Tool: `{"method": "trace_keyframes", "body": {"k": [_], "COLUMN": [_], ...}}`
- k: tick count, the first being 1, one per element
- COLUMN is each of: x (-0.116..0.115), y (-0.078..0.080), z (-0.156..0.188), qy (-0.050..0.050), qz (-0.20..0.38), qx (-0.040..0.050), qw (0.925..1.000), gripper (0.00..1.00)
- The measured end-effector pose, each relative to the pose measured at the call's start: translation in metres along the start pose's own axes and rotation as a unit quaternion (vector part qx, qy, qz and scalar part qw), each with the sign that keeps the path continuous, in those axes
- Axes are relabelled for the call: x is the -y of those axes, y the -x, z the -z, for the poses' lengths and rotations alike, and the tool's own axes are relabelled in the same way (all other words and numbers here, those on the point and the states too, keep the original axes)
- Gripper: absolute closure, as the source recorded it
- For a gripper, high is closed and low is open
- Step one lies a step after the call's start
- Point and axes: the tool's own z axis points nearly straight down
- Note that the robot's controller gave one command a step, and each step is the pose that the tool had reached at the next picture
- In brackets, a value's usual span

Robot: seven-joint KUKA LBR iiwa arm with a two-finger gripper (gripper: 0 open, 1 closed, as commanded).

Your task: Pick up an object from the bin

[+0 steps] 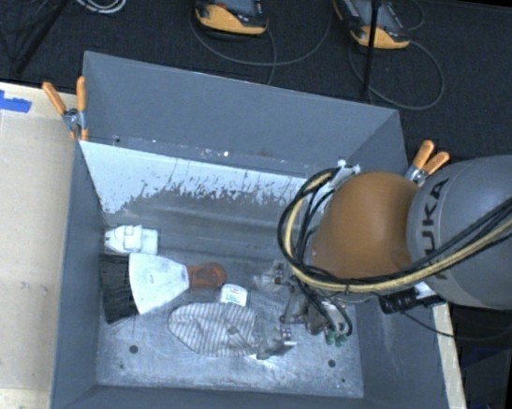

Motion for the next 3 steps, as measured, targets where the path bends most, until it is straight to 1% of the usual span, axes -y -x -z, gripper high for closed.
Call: {"method": "trace_keyframes", "body": {"k": [1, 2, 3], "x": [0.000, -0.044, -0.044], "y": [0.002, 0.002, 0.002], "z": [-0.004, -0.058, -0.058], "qy": [0.001, 0.000, 0.000], "qz": [0.039, 0.017, 0.017], "qx": [-0.0055, 0.0173, 0.0173], "qw": [0.9992, 0.9997, 0.9997], "gripper": [0.00, 1.00, 1.00]}}
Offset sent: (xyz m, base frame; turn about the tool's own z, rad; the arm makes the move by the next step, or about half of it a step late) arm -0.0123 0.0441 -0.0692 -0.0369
